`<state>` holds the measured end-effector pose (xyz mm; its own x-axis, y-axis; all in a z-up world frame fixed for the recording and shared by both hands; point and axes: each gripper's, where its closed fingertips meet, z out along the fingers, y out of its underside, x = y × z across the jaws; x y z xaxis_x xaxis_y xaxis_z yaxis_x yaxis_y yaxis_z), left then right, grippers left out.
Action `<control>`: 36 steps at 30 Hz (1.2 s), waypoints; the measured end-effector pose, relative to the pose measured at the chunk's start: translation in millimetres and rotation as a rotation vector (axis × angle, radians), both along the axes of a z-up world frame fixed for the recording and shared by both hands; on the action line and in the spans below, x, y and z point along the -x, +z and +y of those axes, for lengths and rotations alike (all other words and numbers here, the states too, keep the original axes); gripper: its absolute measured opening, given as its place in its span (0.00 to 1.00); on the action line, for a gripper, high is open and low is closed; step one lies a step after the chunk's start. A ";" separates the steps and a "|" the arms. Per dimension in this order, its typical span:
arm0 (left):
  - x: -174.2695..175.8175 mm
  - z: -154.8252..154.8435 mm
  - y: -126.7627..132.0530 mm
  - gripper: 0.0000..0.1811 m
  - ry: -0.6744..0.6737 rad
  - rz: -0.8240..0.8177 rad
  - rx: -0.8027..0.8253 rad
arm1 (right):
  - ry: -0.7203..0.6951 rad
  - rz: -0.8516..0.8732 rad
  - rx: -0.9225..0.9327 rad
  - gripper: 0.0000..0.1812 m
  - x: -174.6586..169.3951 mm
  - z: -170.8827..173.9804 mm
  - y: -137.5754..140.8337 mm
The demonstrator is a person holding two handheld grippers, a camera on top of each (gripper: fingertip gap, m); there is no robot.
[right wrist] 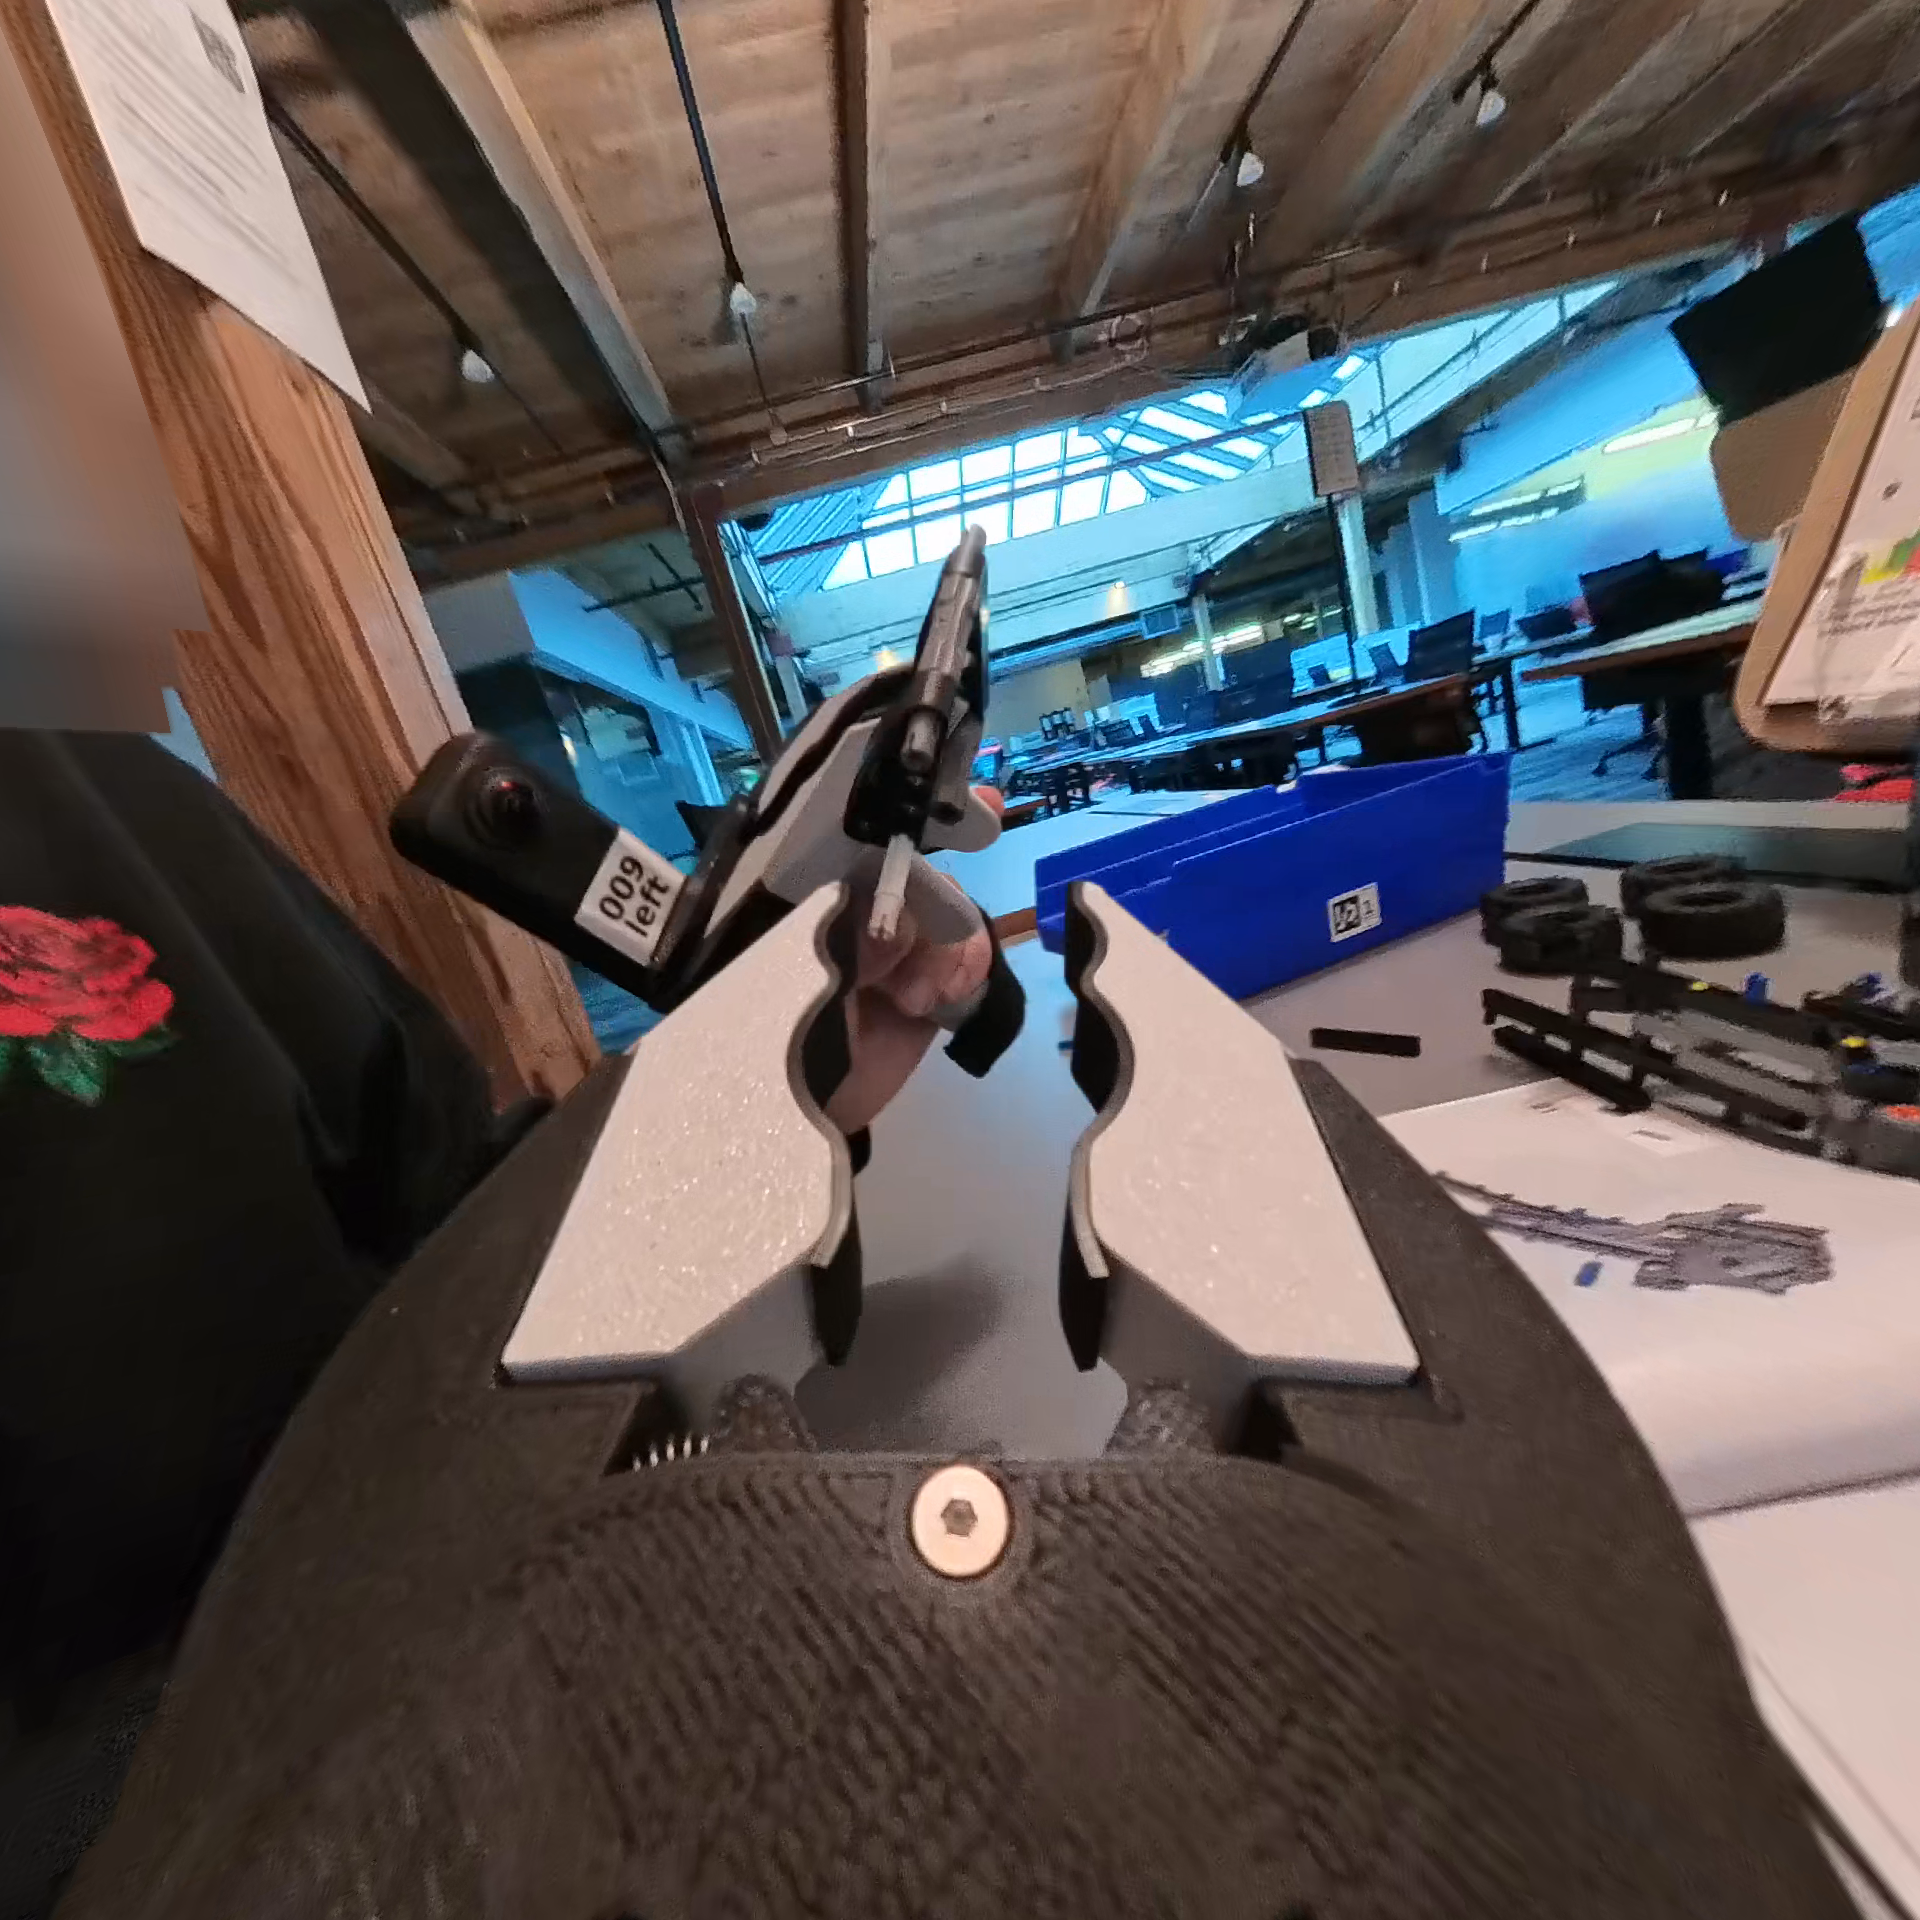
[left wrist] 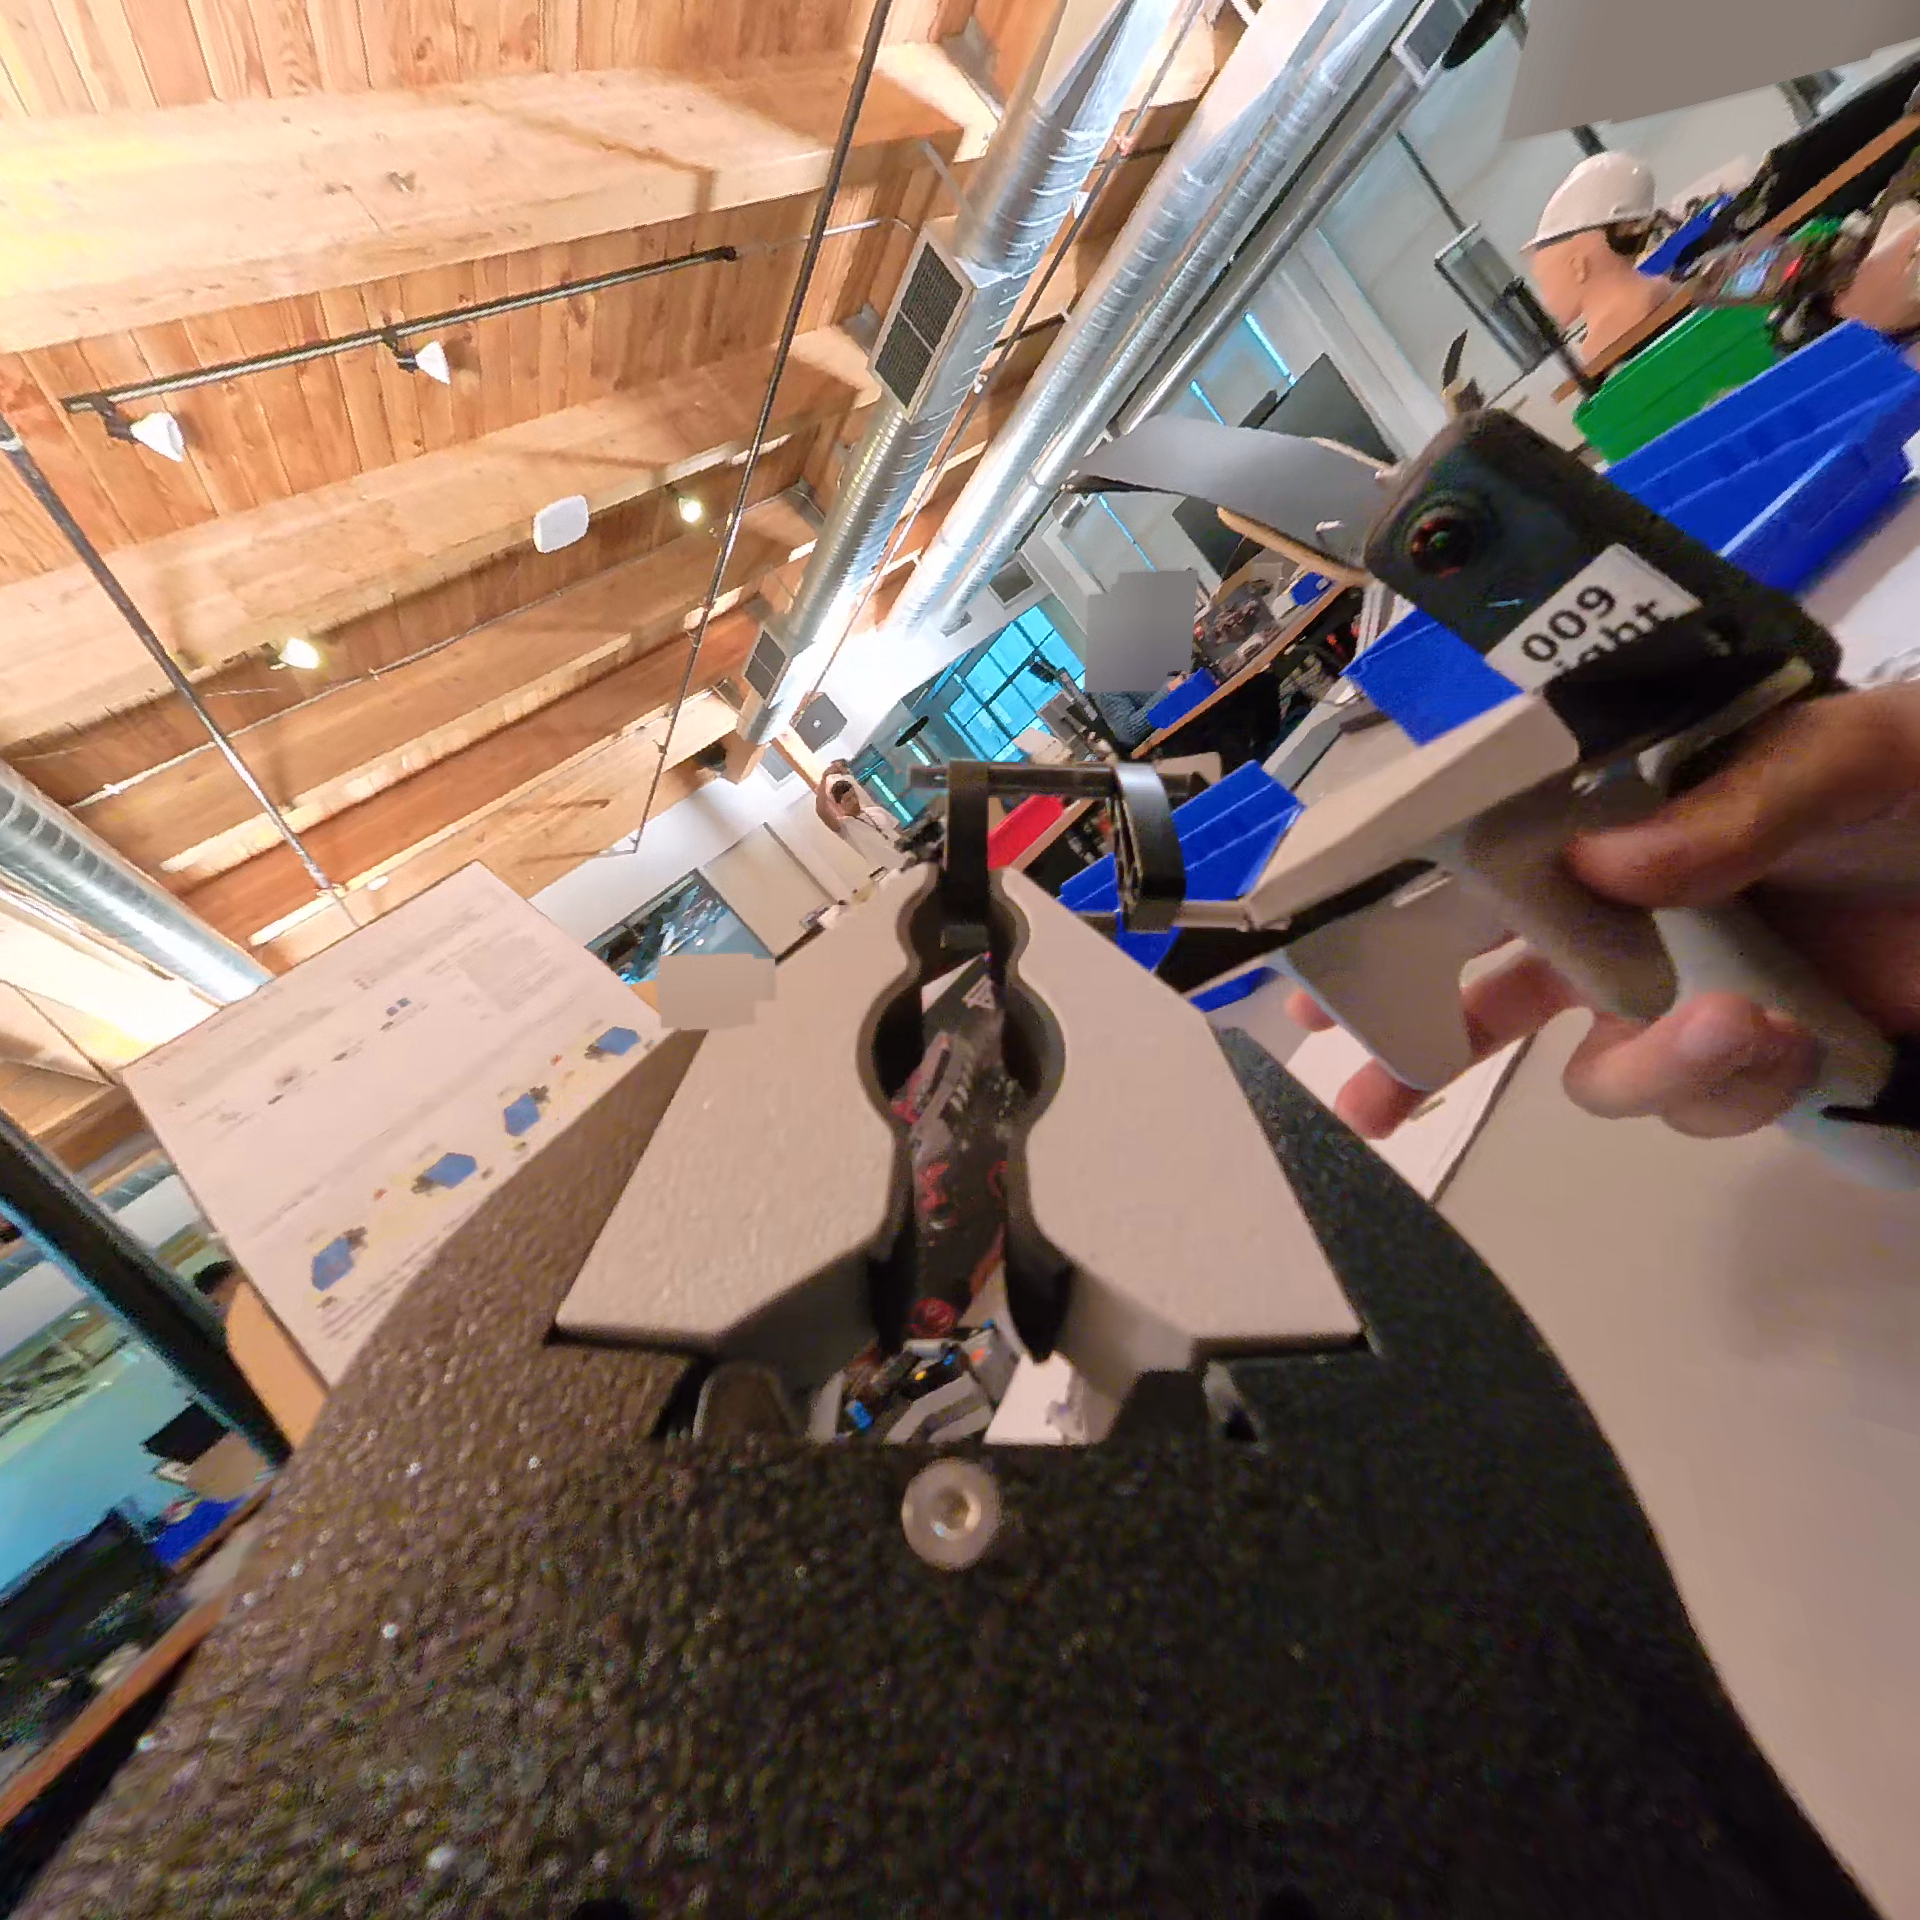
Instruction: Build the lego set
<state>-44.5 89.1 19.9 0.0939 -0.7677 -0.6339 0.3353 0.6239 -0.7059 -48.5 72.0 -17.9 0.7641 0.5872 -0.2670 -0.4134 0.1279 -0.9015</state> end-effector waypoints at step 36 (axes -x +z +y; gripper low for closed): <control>-12.4 9.6 -79.1 0.03 -0.033 0.621 -0.053 | -0.429 -1.514 -0.017 0.19 14.8 9.5 -59.9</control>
<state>-32.1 98.8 -59.1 -0.3277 -0.7301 -0.5997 -0.1088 0.6597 -0.7436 -63.3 81.6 -77.7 0.4099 0.2599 0.8743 0.9045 0.0080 -0.4264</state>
